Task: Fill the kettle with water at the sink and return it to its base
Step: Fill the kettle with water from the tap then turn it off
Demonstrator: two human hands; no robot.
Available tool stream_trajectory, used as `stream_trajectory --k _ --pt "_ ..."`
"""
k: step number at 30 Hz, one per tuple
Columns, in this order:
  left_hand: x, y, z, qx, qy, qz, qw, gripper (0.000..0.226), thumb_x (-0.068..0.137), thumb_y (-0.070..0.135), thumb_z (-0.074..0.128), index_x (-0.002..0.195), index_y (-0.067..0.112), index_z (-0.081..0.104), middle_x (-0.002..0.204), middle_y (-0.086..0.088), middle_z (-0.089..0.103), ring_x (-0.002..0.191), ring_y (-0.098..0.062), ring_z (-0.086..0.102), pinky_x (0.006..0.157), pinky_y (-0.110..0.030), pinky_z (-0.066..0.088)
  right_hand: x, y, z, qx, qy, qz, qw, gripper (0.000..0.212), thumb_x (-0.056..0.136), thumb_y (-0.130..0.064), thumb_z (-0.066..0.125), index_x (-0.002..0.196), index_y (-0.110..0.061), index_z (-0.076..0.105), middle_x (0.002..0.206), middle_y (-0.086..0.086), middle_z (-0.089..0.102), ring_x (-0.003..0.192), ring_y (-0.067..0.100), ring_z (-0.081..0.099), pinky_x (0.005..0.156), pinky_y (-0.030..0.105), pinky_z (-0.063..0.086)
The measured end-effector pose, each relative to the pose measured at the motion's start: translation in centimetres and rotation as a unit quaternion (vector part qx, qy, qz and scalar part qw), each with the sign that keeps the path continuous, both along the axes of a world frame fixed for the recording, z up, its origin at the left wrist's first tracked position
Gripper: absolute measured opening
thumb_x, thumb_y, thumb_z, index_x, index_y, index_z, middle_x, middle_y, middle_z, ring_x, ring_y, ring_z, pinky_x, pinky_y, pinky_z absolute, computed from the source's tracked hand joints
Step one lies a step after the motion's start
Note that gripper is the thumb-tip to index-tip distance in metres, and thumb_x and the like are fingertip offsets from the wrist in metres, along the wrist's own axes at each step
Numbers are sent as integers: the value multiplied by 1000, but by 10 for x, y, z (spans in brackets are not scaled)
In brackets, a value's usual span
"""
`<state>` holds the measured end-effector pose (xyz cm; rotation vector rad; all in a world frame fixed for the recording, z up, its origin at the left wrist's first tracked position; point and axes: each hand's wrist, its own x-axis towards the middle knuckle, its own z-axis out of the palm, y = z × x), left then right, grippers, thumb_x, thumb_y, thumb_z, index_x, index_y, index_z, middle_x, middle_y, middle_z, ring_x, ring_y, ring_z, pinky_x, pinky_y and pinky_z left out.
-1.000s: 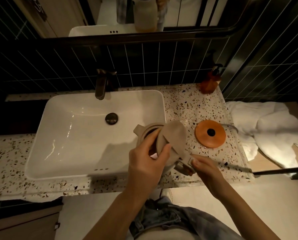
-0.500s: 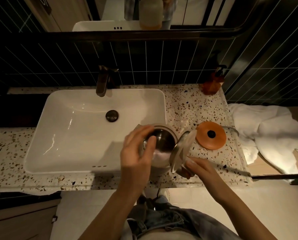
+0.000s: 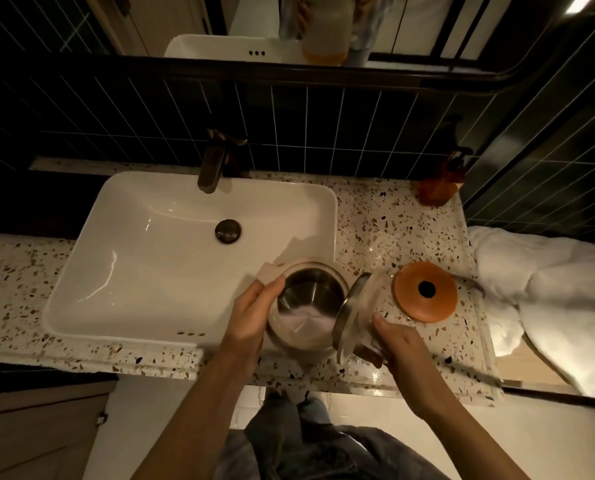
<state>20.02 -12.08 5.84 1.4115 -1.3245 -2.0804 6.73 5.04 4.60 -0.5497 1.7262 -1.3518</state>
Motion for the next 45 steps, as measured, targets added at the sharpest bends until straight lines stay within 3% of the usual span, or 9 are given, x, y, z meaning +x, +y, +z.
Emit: stream_trajectory --k 2,6,14,20,27,29,36,41,45 --pt "-1 -4 0 5 28 30 999 28 91 29 56 111 17 71 107 -2 75 103 -20 68 80 -30 50 -5 -14 5 -8 -5 0 1000 93 79 -72 47 84 19 58 79 42 54 70 52 50 67 44 42" --pt "4 -34 -3 9 62 74 995 20 94 20 55 103 17 73 106 -6 76 105 -23 68 84 -32 49 -9 -51 10 -19 -25 17 999 90 79 -68 52 78 22 55 77 43 52 74 56 51 75 58 44" --pt "18 -120 -18 -37 20 27 999 28 96 34 51 110 24 72 110 2 74 112 -16 63 100 -37 45 -2 -145 5 39 -75 31 996 52 85 -52 56 50 -13 58 49 4 51 46 15 46 57 29 41" --pt "17 -183 -34 17 -26 -30 999 22 94 48 50 106 38 66 112 15 66 114 -10 53 108 -36 36 -1 -215 -16 159 -151 2 976 49 89 -49 48 49 -20 54 46 0 48 49 14 47 81 45 48" --pt "17 -236 -63 89 -55 -48 993 38 93 59 45 95 37 76 99 18 75 111 -6 56 103 -32 38 -3 -274 -31 176 -214 -10 961 51 95 -41 40 52 -16 50 46 3 43 42 13 41 58 28 38" --pt "14 -248 -68 90 -52 -49 993 39 95 56 43 92 34 76 88 18 77 101 -2 60 89 -26 43 -4 -285 -36 177 -225 -10 958 51 96 -41 39 54 -14 49 47 3 43 42 13 41 58 28 38" --pt "3 -281 -74 63 -49 -51 996 44 94 57 45 117 30 70 111 11 73 107 -4 61 85 -23 44 -8 -315 -41 188 -192 -14 963 56 97 -47 31 54 -15 48 48 3 42 47 14 42 73 35 43" --pt "-4 -293 -73 55 -19 -23 998 25 91 43 57 106 30 72 95 17 75 82 6 67 65 -14 45 -7 -325 -43 187 -154 -49 969 58 96 -50 31 53 -15 47 46 2 44 54 18 45 88 49 46" --pt "-3 -294 -77 80 5 12 997 33 91 27 61 121 17 68 96 8 77 86 -2 70 67 -18 49 -1 -322 -61 172 -92 -74 978 55 97 -44 33 55 -12 50 48 5 48 56 22 48 90 52 48"
